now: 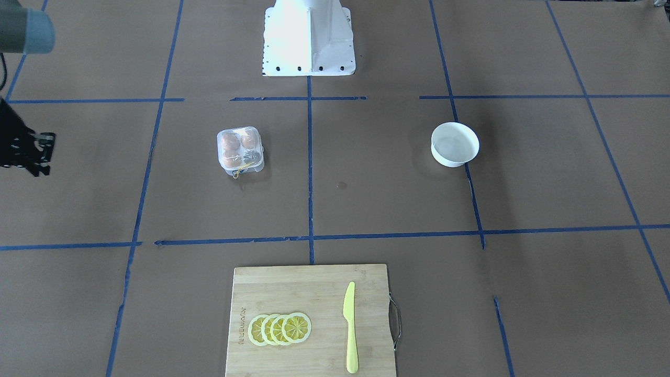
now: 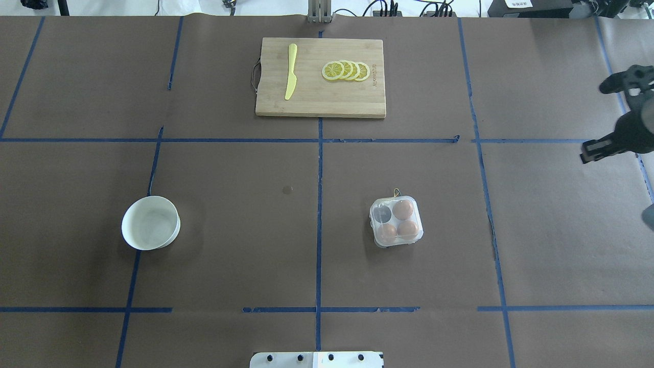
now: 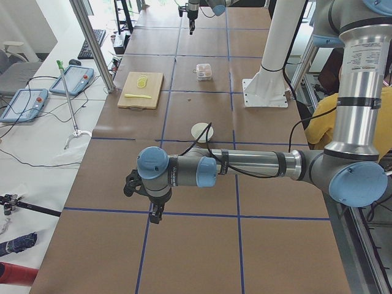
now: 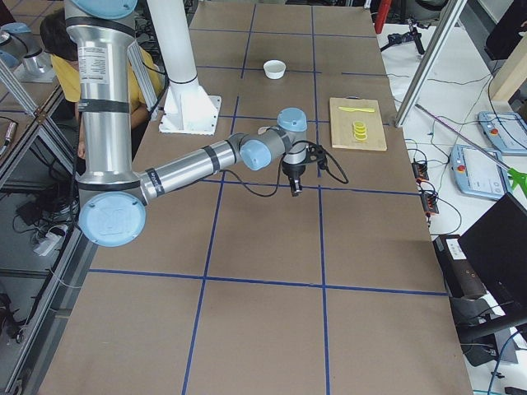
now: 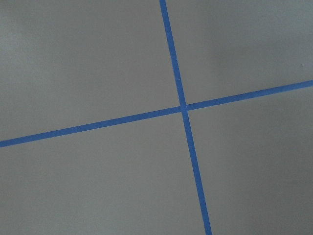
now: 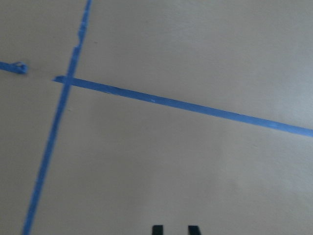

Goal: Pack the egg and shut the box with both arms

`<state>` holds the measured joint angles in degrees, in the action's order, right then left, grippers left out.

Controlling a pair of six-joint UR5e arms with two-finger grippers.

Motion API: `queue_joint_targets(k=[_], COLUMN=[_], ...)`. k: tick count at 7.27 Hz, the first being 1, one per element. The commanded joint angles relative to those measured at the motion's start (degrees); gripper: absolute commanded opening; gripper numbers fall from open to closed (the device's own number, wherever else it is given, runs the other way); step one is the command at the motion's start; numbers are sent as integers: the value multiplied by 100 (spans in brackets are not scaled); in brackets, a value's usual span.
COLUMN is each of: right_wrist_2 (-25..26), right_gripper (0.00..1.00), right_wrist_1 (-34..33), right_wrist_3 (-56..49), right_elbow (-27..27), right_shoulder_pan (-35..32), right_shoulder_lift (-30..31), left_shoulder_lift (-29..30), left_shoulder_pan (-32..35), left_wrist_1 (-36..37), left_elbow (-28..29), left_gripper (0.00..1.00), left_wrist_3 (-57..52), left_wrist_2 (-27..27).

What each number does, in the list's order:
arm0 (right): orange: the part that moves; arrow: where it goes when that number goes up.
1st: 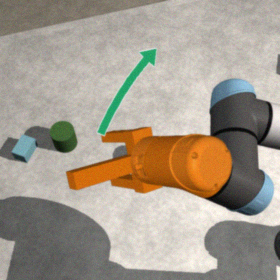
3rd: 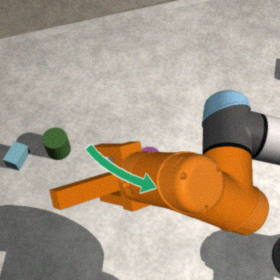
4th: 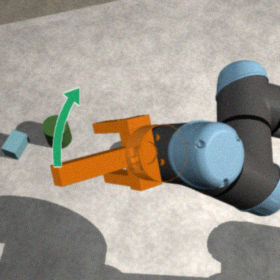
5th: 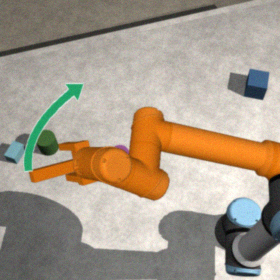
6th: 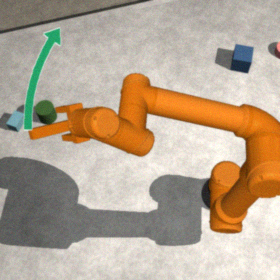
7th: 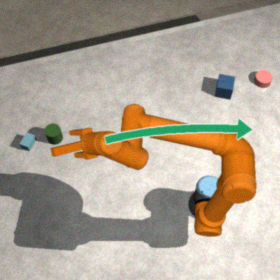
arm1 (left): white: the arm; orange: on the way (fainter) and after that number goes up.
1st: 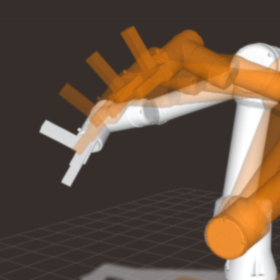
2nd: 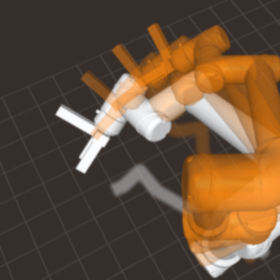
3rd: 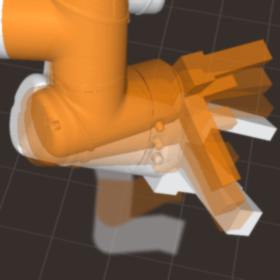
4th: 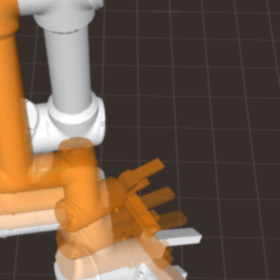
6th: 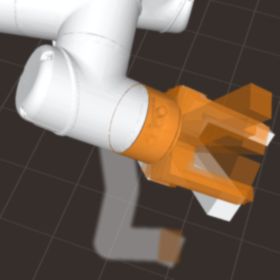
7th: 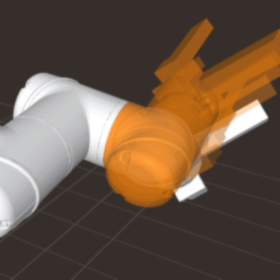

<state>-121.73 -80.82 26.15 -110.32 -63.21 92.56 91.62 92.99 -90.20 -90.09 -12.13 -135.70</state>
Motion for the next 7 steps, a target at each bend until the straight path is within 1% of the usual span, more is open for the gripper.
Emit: queue_joint_targets(k=[1,2,3,4,7], right_wrist_2=[-472,-719,-721,-721,-721], right_gripper=[100,100,100,100,100], right_wrist_1=[-39,-22,-13,-57,-66], right_wrist_3=[-1343,-2063,-2549,-2589,-2589], right_elbow=[498,1129,1422,1451,1487], right_shoulder_pan=[-1241,-1699,-2034,-2229,-2249], right_shoulder_lift=[465,465,474,483,640], left_shoulder_lift=[5,48,49,49,23], left_shoulder_pan=[0,0,0,0,9], left_wrist_1=[-6,2,2,2,-24], left_elbow=[-35,-61,-26,-43,-61], left_gripper=[100,100,100,100,100], left_wrist_3=[0,0,-9,-9,-35], left_wrist_2=[0,9,9,9,18])
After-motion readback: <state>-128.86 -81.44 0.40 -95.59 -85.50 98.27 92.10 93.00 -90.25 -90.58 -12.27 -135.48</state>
